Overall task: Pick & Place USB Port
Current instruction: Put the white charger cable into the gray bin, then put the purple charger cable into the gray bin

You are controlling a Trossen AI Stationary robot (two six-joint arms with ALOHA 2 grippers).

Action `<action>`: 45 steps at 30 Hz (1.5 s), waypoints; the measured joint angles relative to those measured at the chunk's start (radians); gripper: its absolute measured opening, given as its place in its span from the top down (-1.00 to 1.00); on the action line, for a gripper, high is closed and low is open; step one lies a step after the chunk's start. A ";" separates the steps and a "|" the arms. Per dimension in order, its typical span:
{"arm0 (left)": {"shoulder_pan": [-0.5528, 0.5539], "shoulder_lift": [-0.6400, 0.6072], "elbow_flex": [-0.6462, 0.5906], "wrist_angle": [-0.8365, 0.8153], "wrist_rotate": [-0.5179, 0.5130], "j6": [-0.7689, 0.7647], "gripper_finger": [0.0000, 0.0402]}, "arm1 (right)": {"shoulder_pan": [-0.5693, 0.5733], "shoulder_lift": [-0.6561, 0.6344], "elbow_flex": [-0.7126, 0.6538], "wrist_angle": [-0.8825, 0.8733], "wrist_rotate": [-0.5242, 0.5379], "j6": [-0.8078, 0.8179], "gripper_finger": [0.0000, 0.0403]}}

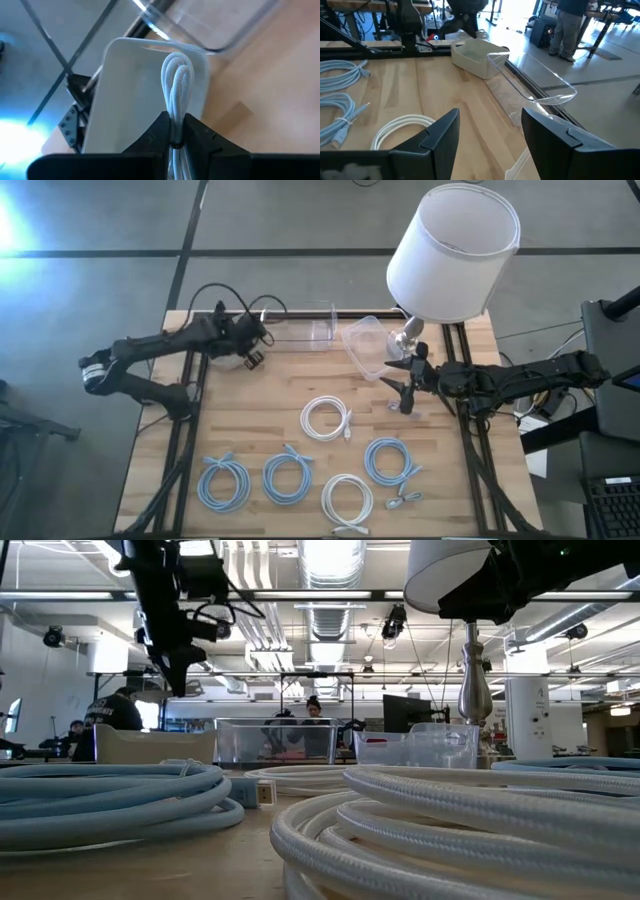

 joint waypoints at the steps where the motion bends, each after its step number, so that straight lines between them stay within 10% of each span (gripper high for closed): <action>1: 0.027 0.000 -0.012 0.020 0.012 0.026 0.79 | 0.000 0.000 0.000 0.000 0.000 -0.002 -0.04; 19: 0.232 0.000 -0.333 0.469 0.174 0.145 0.79 | 0.000 0.000 0.000 0.000 0.000 -0.023 -0.04; 45: 0.254 0.000 -0.419 0.535 0.154 0.140 0.45 | 0.000 0.000 0.000 0.000 0.000 -0.030 -0.04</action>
